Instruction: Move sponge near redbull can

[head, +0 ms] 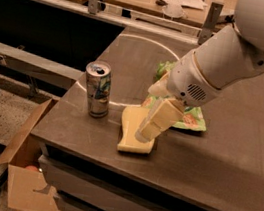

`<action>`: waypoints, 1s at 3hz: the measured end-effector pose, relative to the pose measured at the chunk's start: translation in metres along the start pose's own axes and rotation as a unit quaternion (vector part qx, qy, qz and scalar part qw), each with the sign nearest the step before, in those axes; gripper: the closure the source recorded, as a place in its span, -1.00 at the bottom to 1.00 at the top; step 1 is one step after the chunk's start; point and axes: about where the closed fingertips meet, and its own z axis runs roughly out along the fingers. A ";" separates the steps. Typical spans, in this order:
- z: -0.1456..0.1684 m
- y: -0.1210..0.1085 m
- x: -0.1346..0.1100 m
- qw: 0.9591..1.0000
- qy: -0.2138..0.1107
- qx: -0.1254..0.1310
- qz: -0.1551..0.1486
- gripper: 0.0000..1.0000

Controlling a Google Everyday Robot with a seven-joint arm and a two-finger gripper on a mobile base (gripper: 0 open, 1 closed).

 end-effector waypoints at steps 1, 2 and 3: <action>-0.016 -0.013 0.015 0.998 0.002 0.045 0.039 -1.00; -0.052 -0.040 0.048 0.987 -0.012 0.123 0.100 -1.00; -0.106 -0.095 0.078 0.957 -0.040 0.243 0.156 -1.00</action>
Offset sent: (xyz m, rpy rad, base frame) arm 0.0936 -0.1956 0.0653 0.1155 -0.3697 -0.7238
